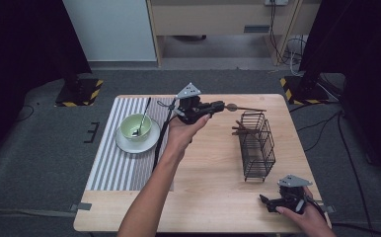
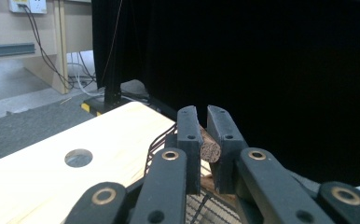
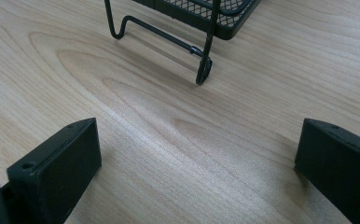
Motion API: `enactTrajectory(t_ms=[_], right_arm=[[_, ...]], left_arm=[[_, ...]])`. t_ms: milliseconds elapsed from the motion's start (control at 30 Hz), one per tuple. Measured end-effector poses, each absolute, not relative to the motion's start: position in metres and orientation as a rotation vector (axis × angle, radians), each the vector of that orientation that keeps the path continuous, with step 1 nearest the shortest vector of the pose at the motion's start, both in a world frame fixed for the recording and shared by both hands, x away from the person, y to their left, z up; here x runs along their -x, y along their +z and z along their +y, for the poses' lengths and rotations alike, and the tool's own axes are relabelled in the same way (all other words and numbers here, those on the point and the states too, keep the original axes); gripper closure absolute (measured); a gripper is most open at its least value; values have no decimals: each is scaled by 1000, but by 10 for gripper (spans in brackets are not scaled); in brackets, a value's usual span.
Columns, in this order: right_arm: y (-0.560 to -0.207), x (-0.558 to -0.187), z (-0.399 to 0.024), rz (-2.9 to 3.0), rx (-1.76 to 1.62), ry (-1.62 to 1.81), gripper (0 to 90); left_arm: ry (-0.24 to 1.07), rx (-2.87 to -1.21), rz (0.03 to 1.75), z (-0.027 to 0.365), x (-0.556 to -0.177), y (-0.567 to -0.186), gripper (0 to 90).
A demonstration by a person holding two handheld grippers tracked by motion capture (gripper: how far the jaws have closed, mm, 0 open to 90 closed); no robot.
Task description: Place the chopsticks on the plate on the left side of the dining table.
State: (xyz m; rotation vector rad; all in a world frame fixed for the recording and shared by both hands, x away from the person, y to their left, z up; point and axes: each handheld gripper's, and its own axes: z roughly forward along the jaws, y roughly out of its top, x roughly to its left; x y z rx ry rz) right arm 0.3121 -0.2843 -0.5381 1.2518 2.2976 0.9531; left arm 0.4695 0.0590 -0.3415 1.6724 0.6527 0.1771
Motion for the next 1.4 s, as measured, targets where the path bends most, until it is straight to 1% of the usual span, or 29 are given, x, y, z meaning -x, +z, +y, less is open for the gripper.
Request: enactTrajectory(t_ms=[200,500,833,1133,1400], right_arm=[[-538,-312,-284,2298,-1251,953,4],[-538,-312,-284,2298,-1251,953,4],[-538,-312,-284,2298,-1252,953,4],[-538,-312,-284,2298,-1252,953,4],[-538,-312,-284,2298,-1251,953,4]], left_arm=[[173,-1650,678,61,-471,-347,837],[206,-1597,730,74,-473,-349,837],[240,-1582,752,85,-471,-348,837],[270,-1563,798,102,-471,-353,837],[308,-1545,818,116,-470,-350,837]])
